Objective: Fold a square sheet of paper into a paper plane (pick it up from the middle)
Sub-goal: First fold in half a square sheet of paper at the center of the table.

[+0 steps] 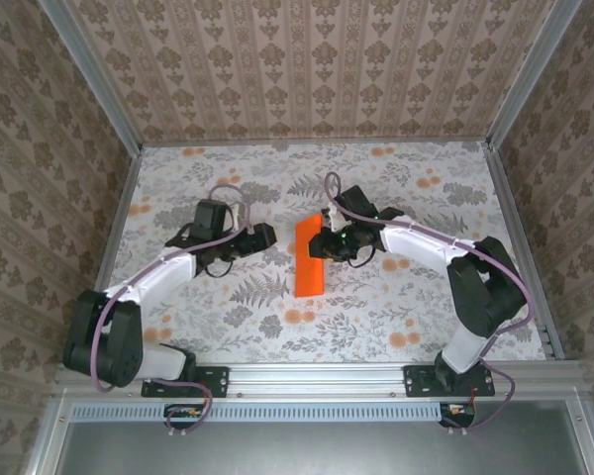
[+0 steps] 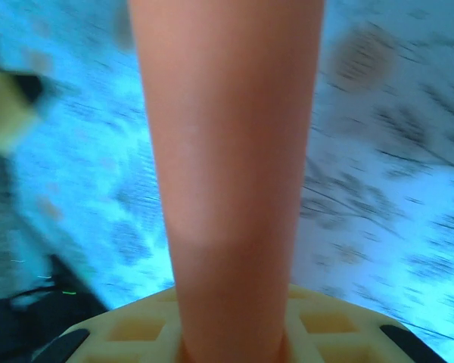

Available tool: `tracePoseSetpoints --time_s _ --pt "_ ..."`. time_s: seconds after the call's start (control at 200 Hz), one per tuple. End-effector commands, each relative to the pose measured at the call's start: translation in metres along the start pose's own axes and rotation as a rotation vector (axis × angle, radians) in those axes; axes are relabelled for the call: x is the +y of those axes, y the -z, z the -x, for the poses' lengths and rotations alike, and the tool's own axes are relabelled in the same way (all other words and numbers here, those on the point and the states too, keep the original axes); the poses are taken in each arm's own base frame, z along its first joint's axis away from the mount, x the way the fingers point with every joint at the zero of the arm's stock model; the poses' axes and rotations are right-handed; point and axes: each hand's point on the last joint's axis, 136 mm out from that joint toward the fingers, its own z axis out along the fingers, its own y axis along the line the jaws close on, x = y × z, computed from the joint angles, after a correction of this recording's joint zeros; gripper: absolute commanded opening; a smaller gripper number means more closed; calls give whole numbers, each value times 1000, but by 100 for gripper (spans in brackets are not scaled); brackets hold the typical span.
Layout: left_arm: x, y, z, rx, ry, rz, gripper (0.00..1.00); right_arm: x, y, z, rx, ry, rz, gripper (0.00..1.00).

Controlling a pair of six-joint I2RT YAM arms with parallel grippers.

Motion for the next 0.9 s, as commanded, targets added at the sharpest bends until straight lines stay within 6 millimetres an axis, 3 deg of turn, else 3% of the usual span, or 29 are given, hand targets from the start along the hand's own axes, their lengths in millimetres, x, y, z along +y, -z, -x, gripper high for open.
tracePoseSetpoints --time_s 0.0,0.2,0.405,0.74,0.895 --pt "-31 -10 -4 26 36 -138 91 29 1 6 8 -75 217 30" --pt "-39 -17 -6 28 90 -226 87 9 -11 2 56 -151 251 34" --pt "-33 -30 -12 60 137 -252 81 -9 -19 -4 98 -178 243 37" --pt "-37 -29 -17 140 136 -400 75 4 -8 -7 142 -141 370 38" --pt "-38 -35 -22 187 155 -437 66 11 -4 -5 148 -130 407 38"
